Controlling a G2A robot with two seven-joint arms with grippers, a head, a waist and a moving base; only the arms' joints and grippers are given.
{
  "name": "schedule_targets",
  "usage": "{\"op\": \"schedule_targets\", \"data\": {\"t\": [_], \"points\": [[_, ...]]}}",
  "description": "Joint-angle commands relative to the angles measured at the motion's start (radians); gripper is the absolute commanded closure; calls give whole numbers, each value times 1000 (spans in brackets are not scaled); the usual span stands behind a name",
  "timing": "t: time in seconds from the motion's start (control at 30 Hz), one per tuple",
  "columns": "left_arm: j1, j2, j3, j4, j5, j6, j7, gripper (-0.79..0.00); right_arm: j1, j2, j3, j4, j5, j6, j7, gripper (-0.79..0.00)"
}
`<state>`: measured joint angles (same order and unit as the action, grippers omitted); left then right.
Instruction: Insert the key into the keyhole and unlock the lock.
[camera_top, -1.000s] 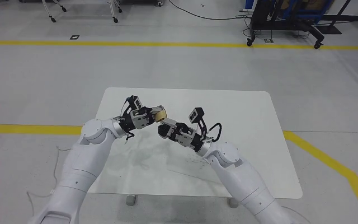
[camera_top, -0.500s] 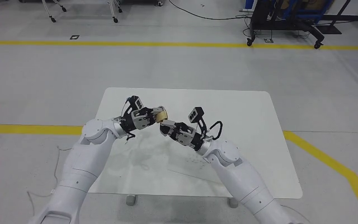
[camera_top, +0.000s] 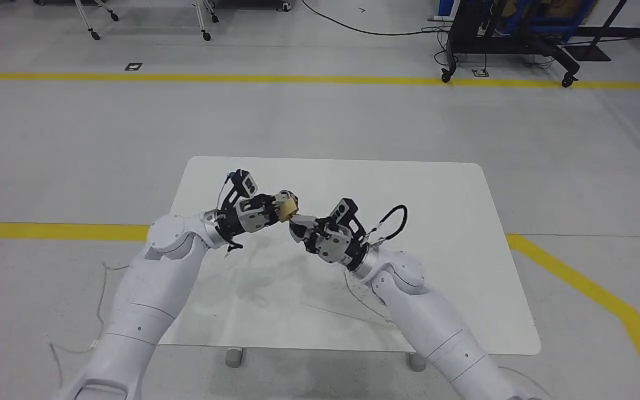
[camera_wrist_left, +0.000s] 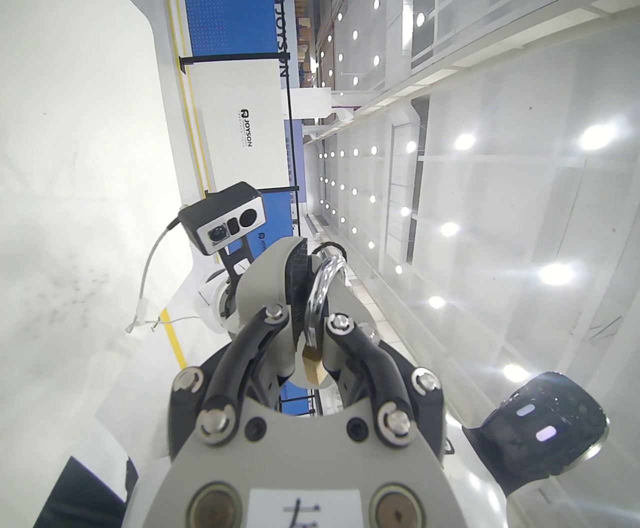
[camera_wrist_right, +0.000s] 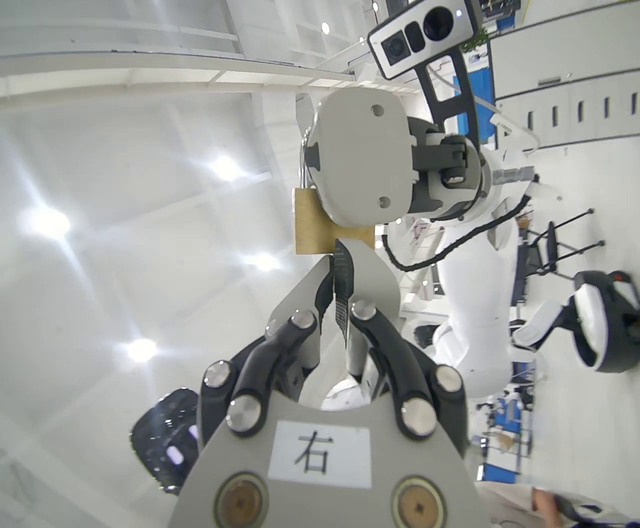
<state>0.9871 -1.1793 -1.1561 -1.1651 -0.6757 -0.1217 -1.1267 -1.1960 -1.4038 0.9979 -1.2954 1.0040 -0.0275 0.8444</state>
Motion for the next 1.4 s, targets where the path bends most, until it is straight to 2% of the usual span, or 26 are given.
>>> {"op": "schedule_targets", "data": {"t": [0.0, 0.1, 0.27, 0.3, 0.33, 0.37, 0.4, 0.43, 0.63, 0.9, 1.2, 1.37], "points": [[7, 2, -7, -13, 23, -36, 22, 0, 11, -4, -3, 23, 57, 51, 32, 0], [30, 5, -16, -51, 72, -106, 63, 0, 25, -8, -3, 50, 122, 110, 73, 0], [71, 8, -33, -103, 112, -165, 124, 0, 39, -10, -3, 69, 122, 126, 82, 0], [77, 9, -36, -110, 110, -165, 128, 0, 40, -10, -3, 69, 120, 127, 84, -89], [82, 10, -41, -115, 108, -164, 131, 0, 42, -10, -2, 69, 109, 120, 81, -326], [86, 11, -45, -118, 105, -161, 133, 0, 42, -9, 1, 68, 92, 103, 73, -499], [88, 12, -49, -121, 103, -158, 134, 0, 40, -8, 5, 64, 74, 82, 61, -745], [91, 12, -53, -123, 102, -157, 137, 0, 36, -7, 9, 57, 51, 55, 44, -785], [105, 16, -67, -144, 145, -165, 182, 0, -17, 11, 56, -40, -103, -75, -16, -785], [134, 19, -56, -206, 304, -179, 294, 0, -158, 49, 209, -236, -286, -205, -134, -785], [149, 20, -45, -243, 392, -166, 346, 0, -272, 71, 312, -379, -413, -260, -229, -785], [158, 23, -16, -284, 558, -195, 375, 0, -282, 73, 323, -391, -444, -271, -257, -785]]}}
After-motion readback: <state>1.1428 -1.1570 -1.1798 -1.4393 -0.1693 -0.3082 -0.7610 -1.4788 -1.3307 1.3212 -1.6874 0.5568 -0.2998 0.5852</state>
